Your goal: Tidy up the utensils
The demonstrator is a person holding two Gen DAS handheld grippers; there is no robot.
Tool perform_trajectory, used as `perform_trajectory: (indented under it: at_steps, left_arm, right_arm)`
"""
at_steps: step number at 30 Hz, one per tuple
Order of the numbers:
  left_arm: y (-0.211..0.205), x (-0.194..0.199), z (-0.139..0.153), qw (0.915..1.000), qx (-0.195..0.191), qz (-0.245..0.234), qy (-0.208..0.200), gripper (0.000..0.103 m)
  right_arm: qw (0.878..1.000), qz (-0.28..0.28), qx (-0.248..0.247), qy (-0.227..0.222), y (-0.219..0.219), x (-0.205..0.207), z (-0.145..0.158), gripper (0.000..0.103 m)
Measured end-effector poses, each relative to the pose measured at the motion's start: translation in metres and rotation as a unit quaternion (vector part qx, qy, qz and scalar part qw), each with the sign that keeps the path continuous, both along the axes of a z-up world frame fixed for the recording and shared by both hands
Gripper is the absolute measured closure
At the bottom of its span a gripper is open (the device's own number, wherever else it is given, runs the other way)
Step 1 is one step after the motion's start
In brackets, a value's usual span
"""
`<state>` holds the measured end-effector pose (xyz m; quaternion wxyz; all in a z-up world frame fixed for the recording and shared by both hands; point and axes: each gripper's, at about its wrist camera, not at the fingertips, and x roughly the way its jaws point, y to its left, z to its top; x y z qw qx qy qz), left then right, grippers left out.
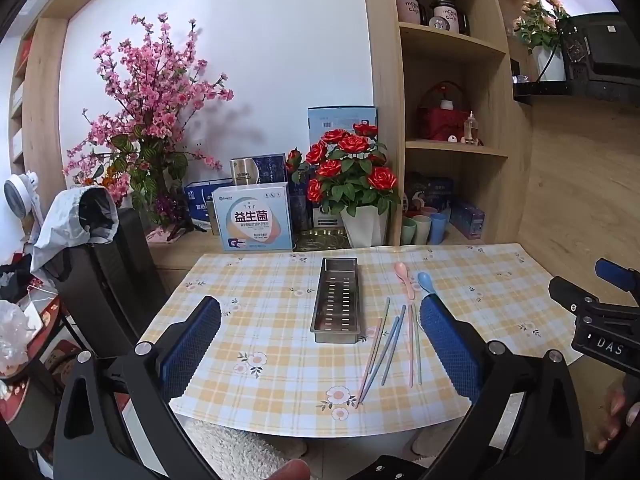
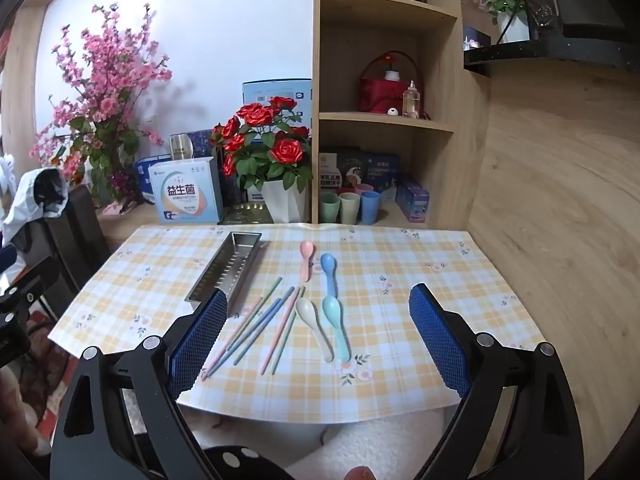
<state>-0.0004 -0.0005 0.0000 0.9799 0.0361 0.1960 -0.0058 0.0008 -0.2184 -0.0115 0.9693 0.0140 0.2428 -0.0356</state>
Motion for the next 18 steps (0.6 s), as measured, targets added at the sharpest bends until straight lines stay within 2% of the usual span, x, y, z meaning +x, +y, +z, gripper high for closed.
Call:
perform_trajectory:
  at_steps: [4, 6, 8, 14, 18]
  left_arm:
    - [-0.0001, 0.0033, -0.0007, 1.0000, -0.007, -0.002, 0.006, 0.005]
    - [-0.0013, -0.0011, 0.0055, 1.0000, -0.004, 0.003, -0.007, 0.005]
    - [0.0036, 0.0050, 0.0061, 0.9999, -0.017, 0.004, 0.000, 0.005]
    - [0.0009, -0.0001, 0.0047, 0.9999, -0.012, 0.002, -0.005, 0.005]
    - [0.0021, -0.0035, 0.0011, 0.9999, -0.011, 0.003, -0.007, 0.005]
  right_arm:
    - [1.000, -0.001, -0.003, -0.004, -0.0003, -0.0004, 0.0013, 0.014]
    - [1.000, -0.001, -0.003, -0.005, -0.0002, -0.0009, 0.0020, 0.014]
    - [1.000, 0.000, -0.003, -0.006, 0.0004, -0.0017, 0.0028, 0.014]
    - [1.000, 0.000, -0.003, -0.009, -0.0020, -0.0016, -0.0044, 0.014]
    - [1.000, -0.001, -0.004, -0.009, -0.0010, -0.0017, 0.0037, 0.014]
